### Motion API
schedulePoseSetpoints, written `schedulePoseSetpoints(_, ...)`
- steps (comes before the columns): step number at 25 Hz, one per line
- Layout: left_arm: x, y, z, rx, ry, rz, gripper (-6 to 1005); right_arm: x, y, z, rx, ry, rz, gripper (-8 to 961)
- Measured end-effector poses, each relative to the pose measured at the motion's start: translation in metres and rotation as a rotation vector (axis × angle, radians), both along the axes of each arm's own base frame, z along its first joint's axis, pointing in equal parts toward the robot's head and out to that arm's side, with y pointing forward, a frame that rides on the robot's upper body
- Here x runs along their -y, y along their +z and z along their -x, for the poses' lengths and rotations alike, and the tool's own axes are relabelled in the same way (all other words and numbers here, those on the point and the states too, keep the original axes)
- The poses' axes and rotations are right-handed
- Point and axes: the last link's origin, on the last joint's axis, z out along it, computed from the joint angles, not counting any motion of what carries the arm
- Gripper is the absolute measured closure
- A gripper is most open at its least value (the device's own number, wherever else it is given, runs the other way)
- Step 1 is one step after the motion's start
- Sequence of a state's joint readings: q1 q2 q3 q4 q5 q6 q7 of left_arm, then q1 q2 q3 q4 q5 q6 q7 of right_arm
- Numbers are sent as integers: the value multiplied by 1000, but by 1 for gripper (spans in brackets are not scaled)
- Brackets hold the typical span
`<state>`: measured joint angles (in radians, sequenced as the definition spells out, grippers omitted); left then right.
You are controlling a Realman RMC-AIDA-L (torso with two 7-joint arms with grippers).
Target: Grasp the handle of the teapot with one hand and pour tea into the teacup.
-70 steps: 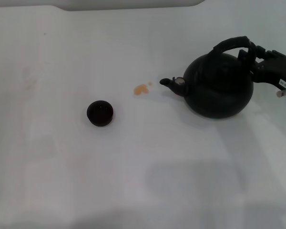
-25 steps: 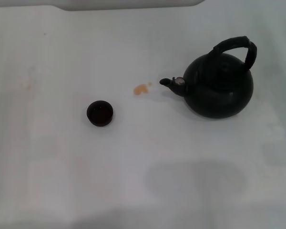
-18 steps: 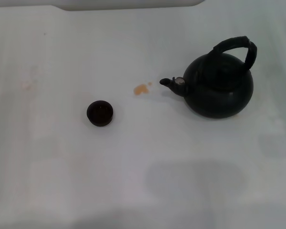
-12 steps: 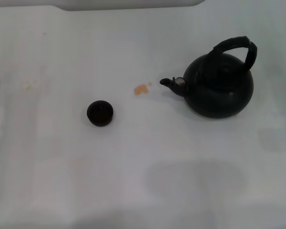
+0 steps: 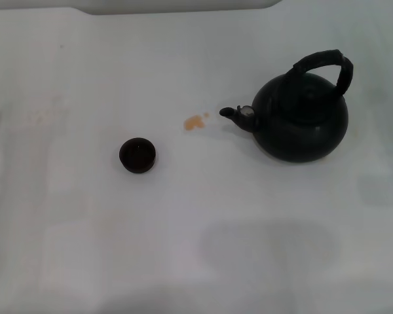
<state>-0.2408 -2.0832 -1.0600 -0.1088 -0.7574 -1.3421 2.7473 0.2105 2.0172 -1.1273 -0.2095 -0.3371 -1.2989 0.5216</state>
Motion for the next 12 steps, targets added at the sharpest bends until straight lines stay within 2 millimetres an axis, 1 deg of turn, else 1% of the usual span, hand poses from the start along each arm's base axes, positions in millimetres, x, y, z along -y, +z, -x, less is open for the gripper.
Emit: schedulePoseSetpoints(12,2,-2,2,4,12,10,167,-4,-2,5,-5,17,1,69)
